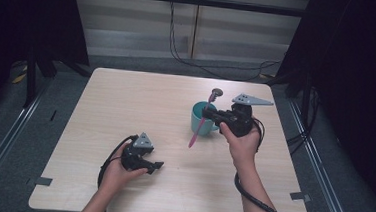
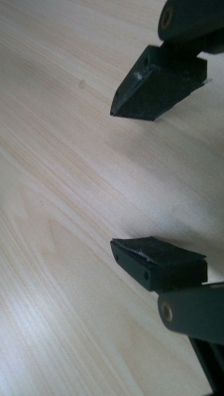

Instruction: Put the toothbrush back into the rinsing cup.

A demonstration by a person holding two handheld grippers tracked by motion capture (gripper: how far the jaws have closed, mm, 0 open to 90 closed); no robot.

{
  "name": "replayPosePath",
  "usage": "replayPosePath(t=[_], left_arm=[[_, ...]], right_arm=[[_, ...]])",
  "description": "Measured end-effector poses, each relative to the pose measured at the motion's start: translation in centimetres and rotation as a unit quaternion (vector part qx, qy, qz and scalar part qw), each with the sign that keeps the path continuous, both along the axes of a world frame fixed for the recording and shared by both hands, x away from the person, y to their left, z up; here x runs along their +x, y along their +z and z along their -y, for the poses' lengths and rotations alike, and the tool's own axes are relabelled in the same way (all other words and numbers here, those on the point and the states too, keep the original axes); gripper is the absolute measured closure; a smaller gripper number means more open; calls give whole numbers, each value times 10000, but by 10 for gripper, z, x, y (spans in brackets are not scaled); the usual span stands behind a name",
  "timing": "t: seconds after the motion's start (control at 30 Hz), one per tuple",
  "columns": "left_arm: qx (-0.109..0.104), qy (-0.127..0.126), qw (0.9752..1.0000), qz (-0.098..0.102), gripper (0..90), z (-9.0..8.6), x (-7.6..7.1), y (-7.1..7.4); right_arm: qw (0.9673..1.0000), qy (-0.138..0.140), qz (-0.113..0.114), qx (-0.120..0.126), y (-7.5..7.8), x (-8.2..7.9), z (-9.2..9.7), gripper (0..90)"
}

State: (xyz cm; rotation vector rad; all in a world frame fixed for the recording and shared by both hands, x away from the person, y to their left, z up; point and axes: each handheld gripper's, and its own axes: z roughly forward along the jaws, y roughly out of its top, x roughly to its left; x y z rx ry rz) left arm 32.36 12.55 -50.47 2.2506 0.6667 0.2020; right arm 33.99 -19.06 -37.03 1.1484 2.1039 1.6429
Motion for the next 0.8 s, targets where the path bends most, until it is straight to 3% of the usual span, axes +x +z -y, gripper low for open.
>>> replayPosePath(t=[0.1,0.23,0.3,0.8], left_arm=[[-126,-8,9999,32,264,-1,-1,-3],[-10,-144,9997,178,232,1,-3,-4],[-74,-140,9996,213,221,1,-3,-5],[1,-269,9995,168,155,3,-4,-5]], right_arm=[[10000,-3,13,7,2,0,0,823],[10000,-3,13,-37,4,1,0,823],[10000,-1,15,-37,6,1,0,823],[9999,-4,109,-67,19,7,0,823]])
